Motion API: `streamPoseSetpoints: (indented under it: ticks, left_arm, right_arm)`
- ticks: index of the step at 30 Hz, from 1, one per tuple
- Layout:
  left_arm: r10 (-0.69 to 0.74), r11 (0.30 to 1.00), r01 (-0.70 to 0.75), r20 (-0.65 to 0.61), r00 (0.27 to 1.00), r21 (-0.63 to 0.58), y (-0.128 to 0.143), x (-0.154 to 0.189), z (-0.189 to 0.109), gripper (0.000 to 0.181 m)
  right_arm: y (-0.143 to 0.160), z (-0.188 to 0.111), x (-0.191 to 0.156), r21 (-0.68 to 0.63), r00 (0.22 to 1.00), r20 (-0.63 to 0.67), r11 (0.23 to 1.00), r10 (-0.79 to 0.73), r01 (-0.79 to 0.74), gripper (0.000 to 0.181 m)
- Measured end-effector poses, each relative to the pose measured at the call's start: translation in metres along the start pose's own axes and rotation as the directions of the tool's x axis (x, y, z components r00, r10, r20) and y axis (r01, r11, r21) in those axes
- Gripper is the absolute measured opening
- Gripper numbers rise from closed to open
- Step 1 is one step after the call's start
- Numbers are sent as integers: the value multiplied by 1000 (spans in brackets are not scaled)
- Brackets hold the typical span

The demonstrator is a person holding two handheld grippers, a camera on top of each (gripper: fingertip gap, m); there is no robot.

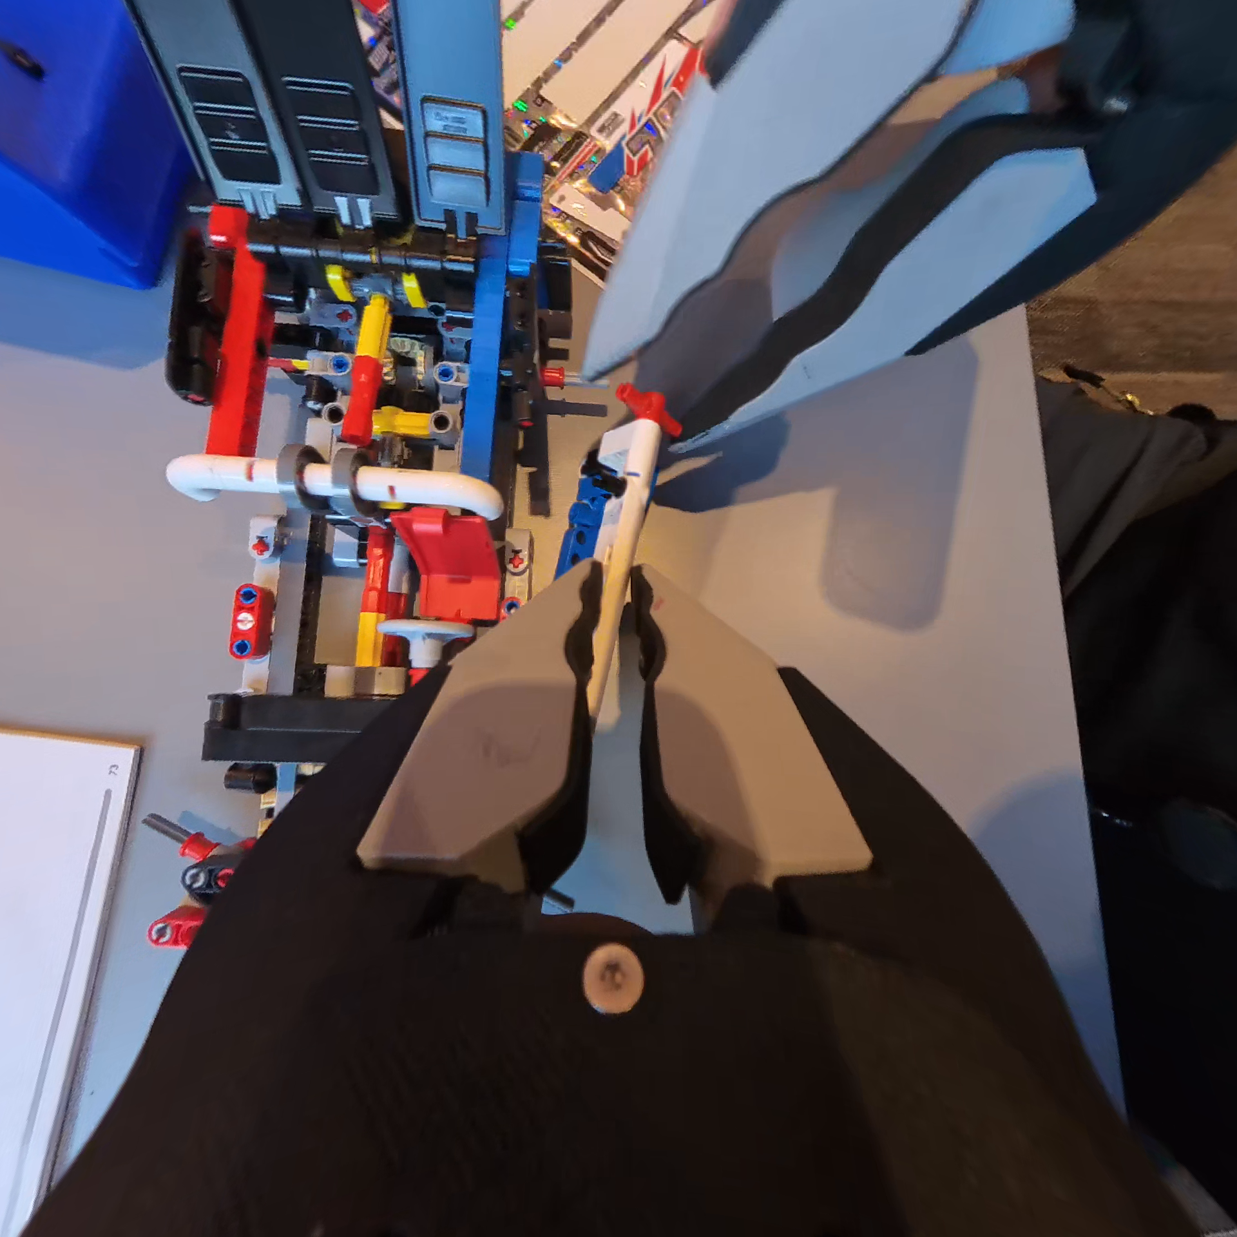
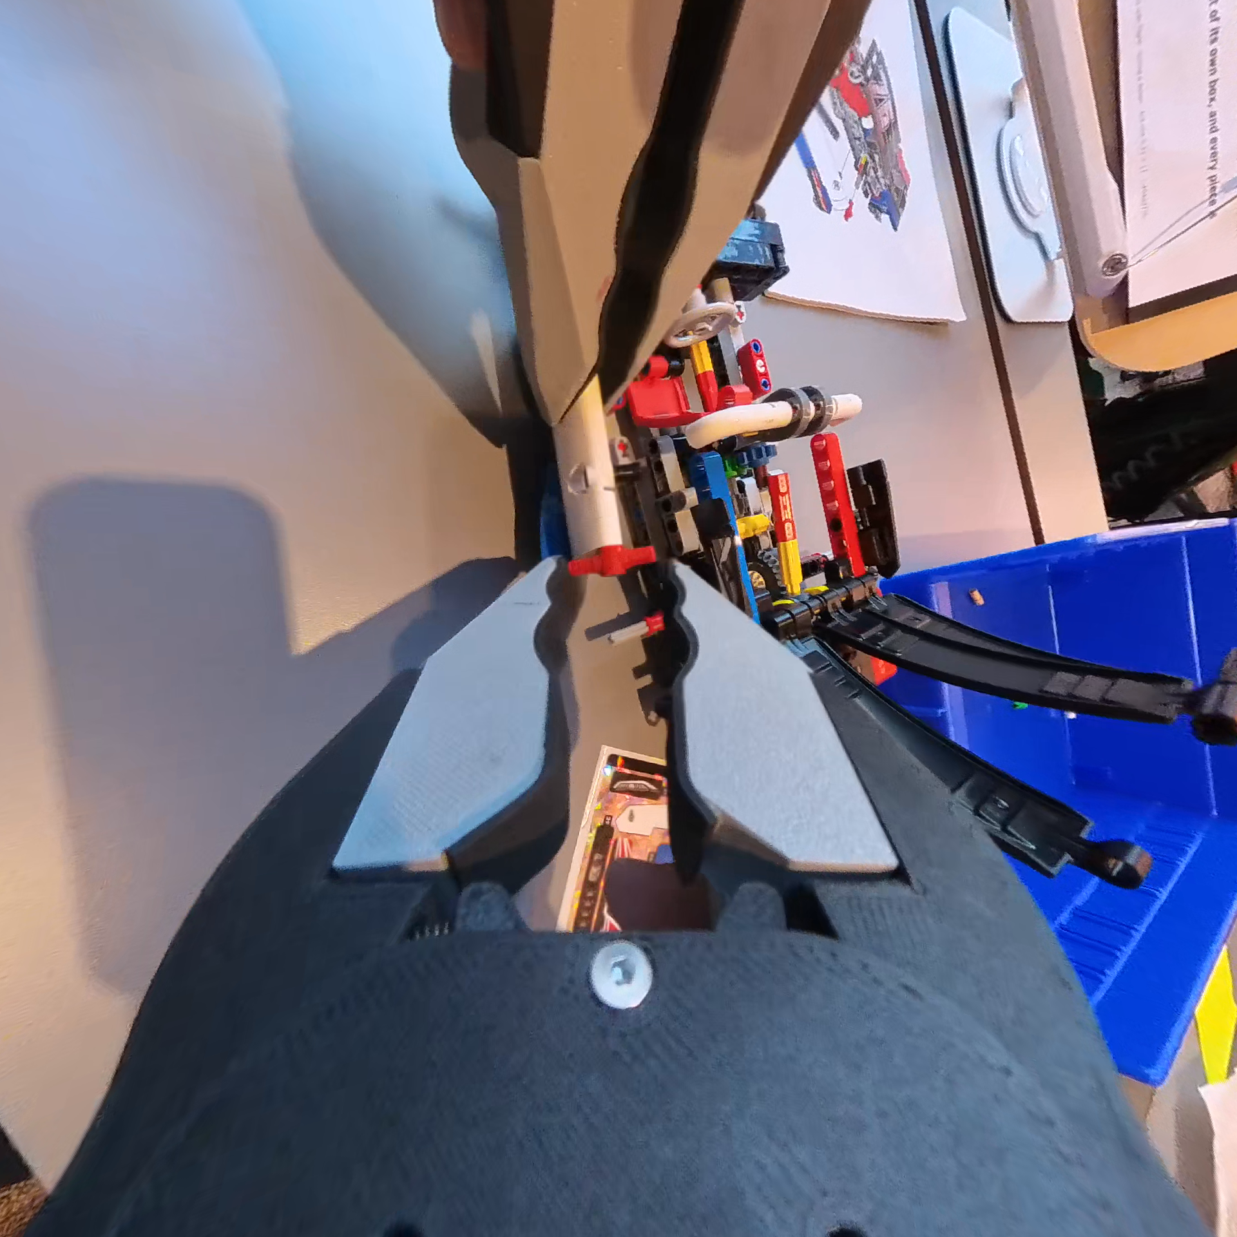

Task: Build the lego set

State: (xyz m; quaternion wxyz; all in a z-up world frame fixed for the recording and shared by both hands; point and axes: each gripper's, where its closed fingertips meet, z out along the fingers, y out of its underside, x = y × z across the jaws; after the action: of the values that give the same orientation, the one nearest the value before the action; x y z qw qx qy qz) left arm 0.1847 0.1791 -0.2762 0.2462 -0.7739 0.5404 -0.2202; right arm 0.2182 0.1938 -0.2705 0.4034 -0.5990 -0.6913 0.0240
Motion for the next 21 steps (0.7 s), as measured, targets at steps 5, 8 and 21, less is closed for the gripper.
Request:
streamPoseSetpoints:
  ticks: [5,8,21]
  left_arm:
    - [1,1000,-1,-8,1000,2,0,1,0,5]
    - [-17,1000,17,-20,1000,5,0,1,-1,5]
    - [-52,998,53,-72,996,19,1,2,-2,5]
  right_arm:
    - [-1,-2,-2,-4,1000,9,1000,-25,25,23]
    - [-2,-3,-1,-14,998,-22,998,-59,59,22]
    - [-3,-4,-2,-61,981,-55,981,-187,184,21]
